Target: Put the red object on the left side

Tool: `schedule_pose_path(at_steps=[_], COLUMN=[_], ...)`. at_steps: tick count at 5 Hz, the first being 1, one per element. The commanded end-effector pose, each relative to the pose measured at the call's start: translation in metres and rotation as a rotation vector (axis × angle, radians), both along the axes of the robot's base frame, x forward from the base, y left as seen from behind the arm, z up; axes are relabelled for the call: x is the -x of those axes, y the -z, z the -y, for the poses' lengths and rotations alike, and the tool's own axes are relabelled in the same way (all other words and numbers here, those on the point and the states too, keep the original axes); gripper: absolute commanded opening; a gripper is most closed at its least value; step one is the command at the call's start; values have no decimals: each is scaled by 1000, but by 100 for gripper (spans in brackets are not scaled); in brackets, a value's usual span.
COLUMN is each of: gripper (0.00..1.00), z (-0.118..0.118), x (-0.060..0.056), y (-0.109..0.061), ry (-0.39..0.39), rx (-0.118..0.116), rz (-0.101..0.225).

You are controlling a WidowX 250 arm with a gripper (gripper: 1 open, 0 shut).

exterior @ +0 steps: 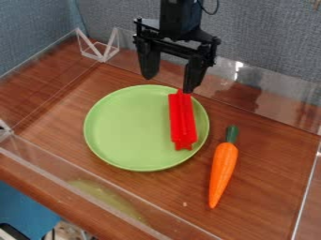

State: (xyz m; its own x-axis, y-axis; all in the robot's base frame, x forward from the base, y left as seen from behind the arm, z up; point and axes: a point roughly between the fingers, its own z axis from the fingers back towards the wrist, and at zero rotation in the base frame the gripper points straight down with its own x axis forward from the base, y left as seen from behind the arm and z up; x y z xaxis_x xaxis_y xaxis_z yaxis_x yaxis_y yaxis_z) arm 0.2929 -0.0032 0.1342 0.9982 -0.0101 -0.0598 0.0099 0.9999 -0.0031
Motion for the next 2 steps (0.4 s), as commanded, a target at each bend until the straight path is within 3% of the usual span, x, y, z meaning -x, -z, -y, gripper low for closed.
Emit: schedule_pose_path(at_steps=[1, 2], gripper=[100, 100], z=[7, 19], x=[3, 8], y=[14, 35], ry=[-98, -194], rx=[7, 22], rz=[-15, -21])
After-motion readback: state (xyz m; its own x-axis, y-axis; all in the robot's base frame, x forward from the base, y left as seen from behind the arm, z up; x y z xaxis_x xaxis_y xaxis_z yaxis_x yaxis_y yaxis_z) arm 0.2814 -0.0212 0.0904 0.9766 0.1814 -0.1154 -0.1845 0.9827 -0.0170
